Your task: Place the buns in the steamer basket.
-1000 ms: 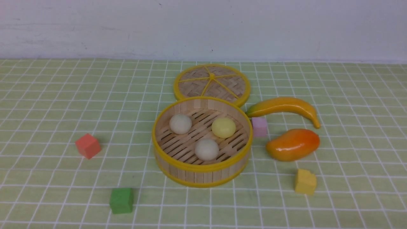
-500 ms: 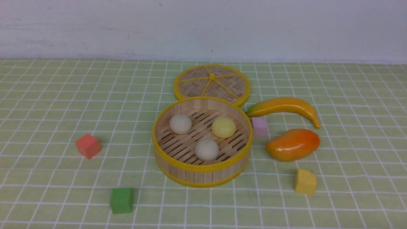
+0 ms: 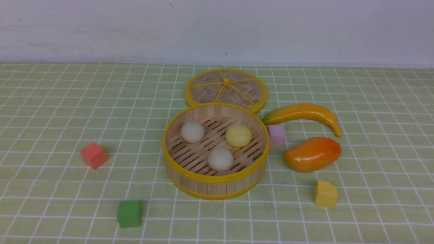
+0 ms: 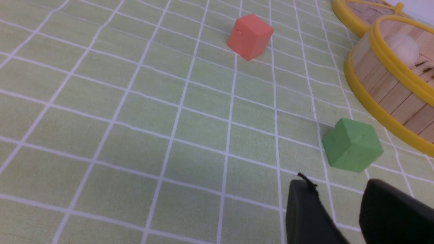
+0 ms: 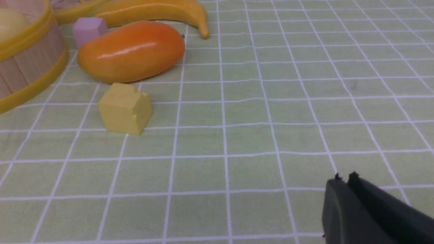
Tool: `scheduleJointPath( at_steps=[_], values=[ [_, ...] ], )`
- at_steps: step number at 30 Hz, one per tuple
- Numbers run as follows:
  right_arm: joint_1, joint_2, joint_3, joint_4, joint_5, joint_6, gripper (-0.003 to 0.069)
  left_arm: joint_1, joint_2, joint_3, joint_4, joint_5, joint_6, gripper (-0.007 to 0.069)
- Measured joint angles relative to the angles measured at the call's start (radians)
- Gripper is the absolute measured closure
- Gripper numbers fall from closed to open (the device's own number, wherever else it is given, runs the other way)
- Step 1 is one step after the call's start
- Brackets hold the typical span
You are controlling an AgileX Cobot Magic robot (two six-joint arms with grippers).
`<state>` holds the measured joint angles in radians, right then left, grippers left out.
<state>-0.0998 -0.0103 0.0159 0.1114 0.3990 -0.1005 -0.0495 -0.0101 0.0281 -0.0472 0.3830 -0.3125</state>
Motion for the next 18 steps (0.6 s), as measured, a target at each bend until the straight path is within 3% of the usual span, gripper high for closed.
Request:
scheduleJointPath(
  at_steps=[18],
  values=[
    [0.0, 0.0, 0.0, 0.0, 0.0, 0.0, 0.062, 0.0, 0.0, 0.0, 0.0, 0.0, 0.0, 0.0386]
  ],
)
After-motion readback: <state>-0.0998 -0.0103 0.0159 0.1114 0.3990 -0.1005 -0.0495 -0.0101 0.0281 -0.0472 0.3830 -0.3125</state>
